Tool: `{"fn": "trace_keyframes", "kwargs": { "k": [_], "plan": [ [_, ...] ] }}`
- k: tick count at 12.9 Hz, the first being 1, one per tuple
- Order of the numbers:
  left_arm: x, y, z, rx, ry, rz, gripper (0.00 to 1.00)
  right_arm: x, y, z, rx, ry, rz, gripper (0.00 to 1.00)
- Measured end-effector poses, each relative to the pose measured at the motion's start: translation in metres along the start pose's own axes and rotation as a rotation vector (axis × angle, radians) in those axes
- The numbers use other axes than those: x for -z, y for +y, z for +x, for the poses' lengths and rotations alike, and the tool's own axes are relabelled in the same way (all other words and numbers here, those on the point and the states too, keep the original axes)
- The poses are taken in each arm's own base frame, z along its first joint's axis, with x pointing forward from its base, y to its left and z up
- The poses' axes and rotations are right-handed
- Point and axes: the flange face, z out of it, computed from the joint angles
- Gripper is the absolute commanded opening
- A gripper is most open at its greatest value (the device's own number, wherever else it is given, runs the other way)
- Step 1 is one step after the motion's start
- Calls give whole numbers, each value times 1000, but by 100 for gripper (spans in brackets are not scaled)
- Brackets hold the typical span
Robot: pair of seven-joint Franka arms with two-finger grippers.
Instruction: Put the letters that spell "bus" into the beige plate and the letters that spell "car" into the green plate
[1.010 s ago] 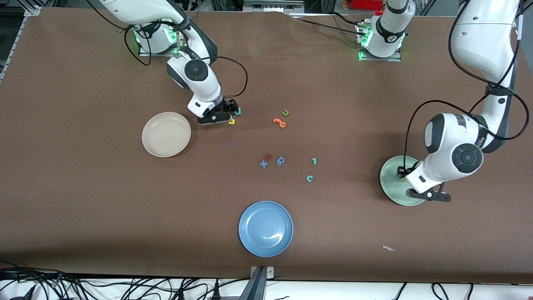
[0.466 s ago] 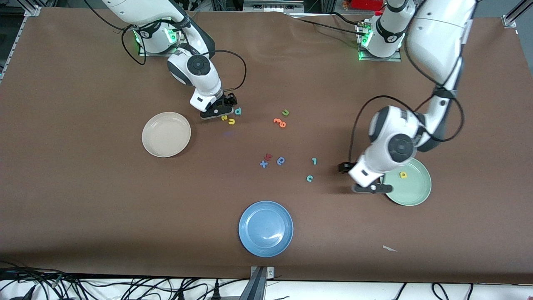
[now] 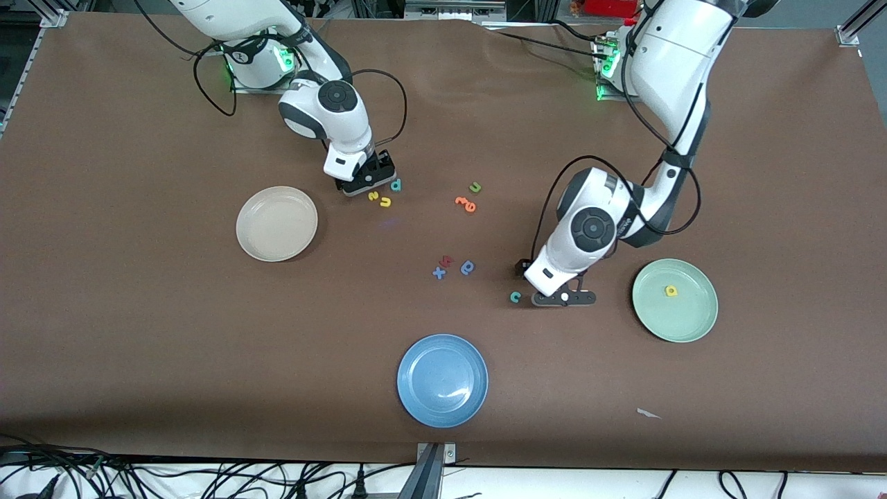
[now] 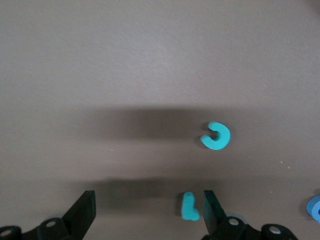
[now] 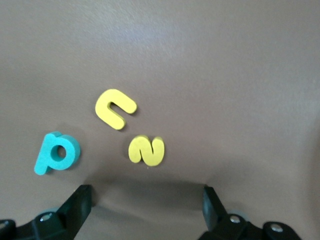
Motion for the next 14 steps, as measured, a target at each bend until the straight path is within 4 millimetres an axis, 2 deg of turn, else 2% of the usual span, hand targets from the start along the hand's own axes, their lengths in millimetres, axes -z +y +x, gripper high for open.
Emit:
{"fn": "trace_keyframes", "kwargs": {
  "k": [3, 5, 9, 12, 14],
  "plan": [
    [-14, 15, -10, 15, -7, 4, 77, 6, -1, 9, 5, 24, 2, 99],
    [-17, 21, -13, 17, -10, 7, 64, 11, -1, 18, 1, 43, 6, 99],
    [-20, 29, -19, 42, -14, 10, 42, 5, -3, 16, 21, 37, 4, 94],
    [-22, 31, -20, 52, -16, 12, 28, 5, -3, 16, 23, 37, 3, 86],
    [-24, 31, -21, 54, -19, 14, 18, 4, -2, 16, 22, 35, 3, 84]
  ]
}}
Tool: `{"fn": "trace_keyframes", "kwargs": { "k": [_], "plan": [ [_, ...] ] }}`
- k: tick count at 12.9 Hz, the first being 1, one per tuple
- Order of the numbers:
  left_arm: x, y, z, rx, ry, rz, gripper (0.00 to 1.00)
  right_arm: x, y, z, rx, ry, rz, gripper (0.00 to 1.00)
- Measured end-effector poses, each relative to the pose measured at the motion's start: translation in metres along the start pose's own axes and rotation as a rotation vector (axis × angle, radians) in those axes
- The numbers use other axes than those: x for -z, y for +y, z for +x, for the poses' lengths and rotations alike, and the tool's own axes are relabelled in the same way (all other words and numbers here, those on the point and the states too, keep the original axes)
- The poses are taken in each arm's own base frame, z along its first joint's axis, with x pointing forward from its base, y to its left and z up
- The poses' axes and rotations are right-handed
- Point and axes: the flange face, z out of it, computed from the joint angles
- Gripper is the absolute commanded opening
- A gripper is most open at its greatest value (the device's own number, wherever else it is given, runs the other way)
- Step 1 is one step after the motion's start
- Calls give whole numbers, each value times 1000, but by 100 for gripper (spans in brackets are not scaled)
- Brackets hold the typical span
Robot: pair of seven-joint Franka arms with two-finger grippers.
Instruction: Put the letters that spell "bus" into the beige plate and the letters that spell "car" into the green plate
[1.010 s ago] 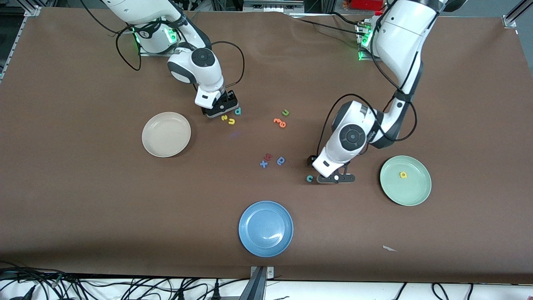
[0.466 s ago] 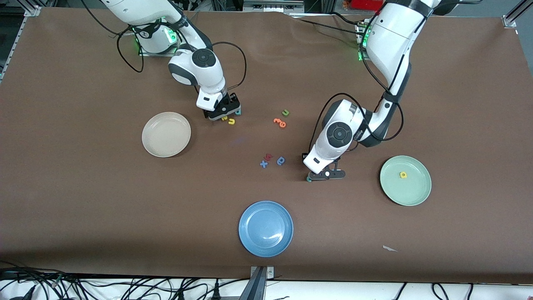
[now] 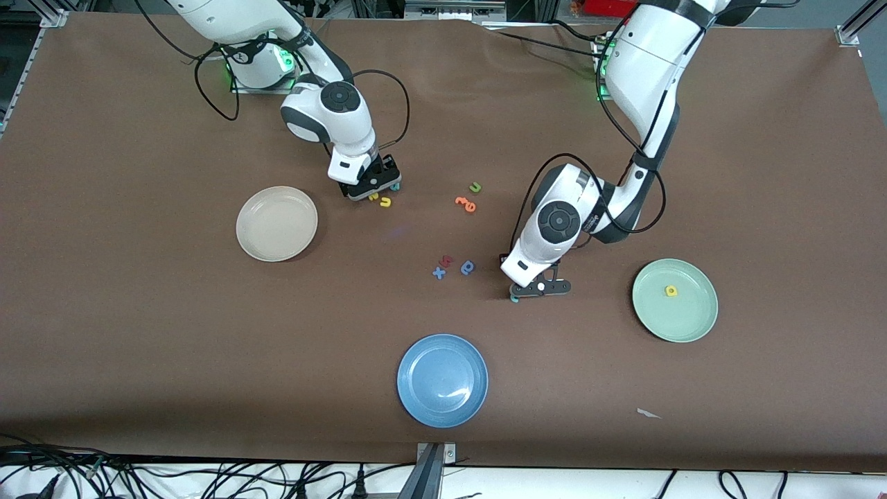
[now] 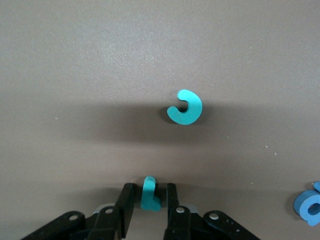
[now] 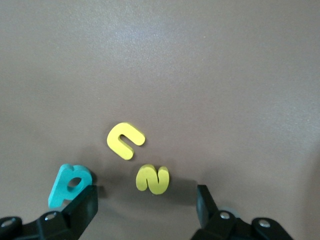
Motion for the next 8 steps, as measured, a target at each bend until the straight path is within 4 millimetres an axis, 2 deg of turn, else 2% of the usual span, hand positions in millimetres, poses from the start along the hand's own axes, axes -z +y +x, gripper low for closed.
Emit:
{"fn": "trace_keyframes", "kwargs": {
  "k": [3, 5, 8],
  "plan": [
    [0, -1, 0, 4, 0, 1, 2, -4, 3, 0, -6, -6, 1, 84],
    [0, -1, 0, 5, 0, 1, 1, -4, 3, 0, -7, -5, 2, 83],
    [3, -7, 6, 15, 4, 4, 0, -3, 4, 1, -9, -2, 1, 65]
  ]
}}
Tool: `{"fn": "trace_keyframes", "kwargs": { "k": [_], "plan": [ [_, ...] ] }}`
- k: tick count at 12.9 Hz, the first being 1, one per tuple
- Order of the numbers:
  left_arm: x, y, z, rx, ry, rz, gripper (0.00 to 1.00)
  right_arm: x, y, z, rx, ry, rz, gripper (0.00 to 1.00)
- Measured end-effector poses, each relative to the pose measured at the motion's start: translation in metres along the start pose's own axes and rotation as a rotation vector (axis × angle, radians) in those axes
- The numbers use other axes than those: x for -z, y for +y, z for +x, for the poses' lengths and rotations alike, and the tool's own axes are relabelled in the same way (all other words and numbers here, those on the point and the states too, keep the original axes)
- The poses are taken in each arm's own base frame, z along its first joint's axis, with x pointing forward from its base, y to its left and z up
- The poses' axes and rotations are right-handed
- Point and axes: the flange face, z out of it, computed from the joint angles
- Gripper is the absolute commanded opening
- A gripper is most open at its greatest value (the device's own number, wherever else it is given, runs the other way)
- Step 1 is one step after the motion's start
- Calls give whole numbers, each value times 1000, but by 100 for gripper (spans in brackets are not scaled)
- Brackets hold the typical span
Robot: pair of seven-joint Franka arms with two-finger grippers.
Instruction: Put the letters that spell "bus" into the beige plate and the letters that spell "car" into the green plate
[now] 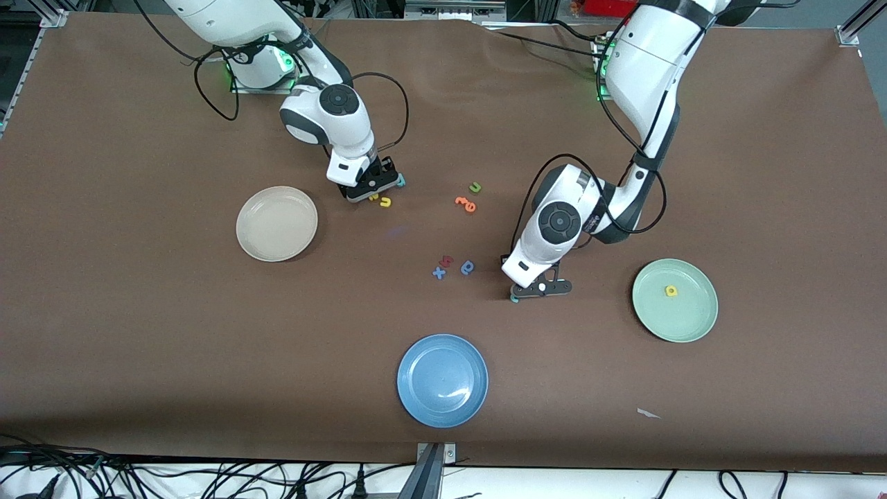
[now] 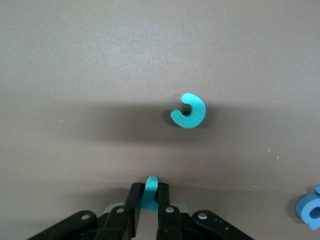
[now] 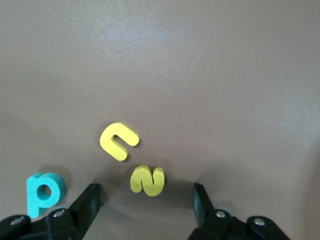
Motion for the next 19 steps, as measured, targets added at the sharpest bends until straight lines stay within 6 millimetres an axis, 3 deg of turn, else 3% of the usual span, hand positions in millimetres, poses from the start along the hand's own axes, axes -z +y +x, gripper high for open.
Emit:
{"fn": "trace_keyframes", "kwargs": {
  "k": [3, 7, 10, 11, 12, 13, 14, 16, 19],
  "plan": [
    [24, -47, 34, 10, -29, 20, 0, 3, 2, 4, -4, 8, -2, 59],
    [68, -152, 83, -61, -116, 73, 0, 4, 4, 8, -10, 15, -2, 49],
    [86, -223, 106, -183, -137, 152, 4, 5, 4, 10, -12, 21, -2, 35],
    [86, -241, 110, -225, -146, 151, 41, 6, 4, 10, -12, 21, -2, 26],
    [85, -258, 113, -258, -155, 144, 99, 7, 4, 12, -12, 24, -2, 19],
    [83, -271, 115, -276, -161, 138, 100, 8, 5, 13, -13, 28, -3, 12],
    [82, -277, 116, -281, -165, 135, 100, 8, 5, 13, -13, 28, -2, 11],
    [81, -267, 114, -249, -162, 126, 100, 8, 5, 13, -13, 28, -2, 10],
    [84, -218, 110, -87, -122, 33, 100, 13, 9, 19, -21, 44, -7, 10]
  ]
}}
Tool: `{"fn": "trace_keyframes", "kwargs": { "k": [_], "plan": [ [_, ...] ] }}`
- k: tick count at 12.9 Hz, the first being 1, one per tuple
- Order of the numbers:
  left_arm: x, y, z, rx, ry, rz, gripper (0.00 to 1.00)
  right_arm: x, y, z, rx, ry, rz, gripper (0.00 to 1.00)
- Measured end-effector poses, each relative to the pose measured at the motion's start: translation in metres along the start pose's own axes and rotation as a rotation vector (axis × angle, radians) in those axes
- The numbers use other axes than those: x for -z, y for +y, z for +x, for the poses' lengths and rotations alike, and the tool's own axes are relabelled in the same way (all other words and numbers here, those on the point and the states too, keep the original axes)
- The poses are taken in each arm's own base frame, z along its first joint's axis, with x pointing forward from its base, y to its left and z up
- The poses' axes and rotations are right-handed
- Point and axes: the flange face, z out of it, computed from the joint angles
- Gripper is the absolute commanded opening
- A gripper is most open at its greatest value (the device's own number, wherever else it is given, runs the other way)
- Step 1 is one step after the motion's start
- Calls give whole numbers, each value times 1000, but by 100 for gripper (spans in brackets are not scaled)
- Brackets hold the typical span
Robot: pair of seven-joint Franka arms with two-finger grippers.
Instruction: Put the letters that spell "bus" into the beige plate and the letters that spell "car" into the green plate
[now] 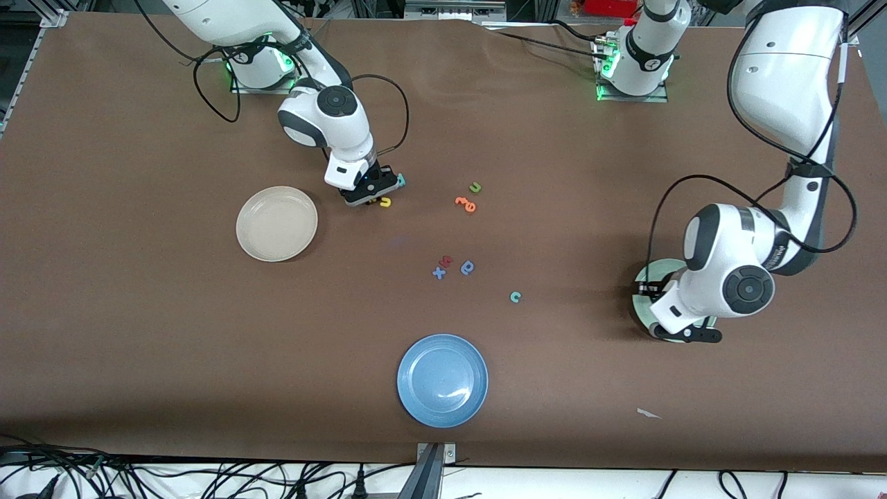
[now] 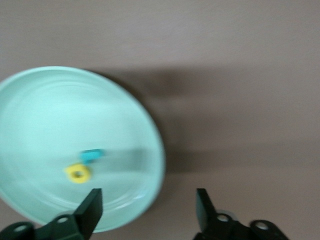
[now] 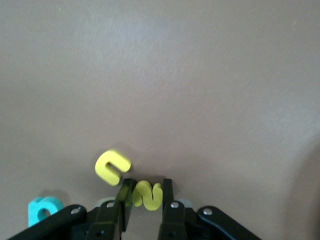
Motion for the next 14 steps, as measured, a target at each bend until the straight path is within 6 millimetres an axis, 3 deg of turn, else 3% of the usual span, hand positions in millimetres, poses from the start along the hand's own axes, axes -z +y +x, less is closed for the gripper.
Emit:
{"fn": "trace_keyframes", "kwargs": {
  "k": [4, 6, 9, 10, 11, 12, 13, 14],
  "plan": [
    [-13, 97, -7, 204, 67, -60, 100, 34, 38, 23, -7, 67, -50, 10],
    [-21, 139, -12, 308, 95, -74, 100, 44, 81, 27, 33, 73, -85, 10],
    [-28, 179, -13, 488, 99, -89, 100, 44, 153, 21, 124, 43, -123, 10],
    [-32, 189, -14, 534, 97, -91, 100, 42, 172, 17, 149, 30, -130, 14],
    [-35, 197, -15, 573, 96, -94, 100, 40, 186, 13, 160, 18, -132, 44],
    [-39, 203, -15, 615, 102, -102, 100, 37, 191, 8, 162, 8, -131, 87],
    [-42, 208, -14, 660, 112, -116, 100, 35, 191, 4, 165, -1, -129, 99],
    [-47, 213, -14, 701, 117, -126, 100, 32, 189, 0, 169, -11, -125, 99]
  ]
}}
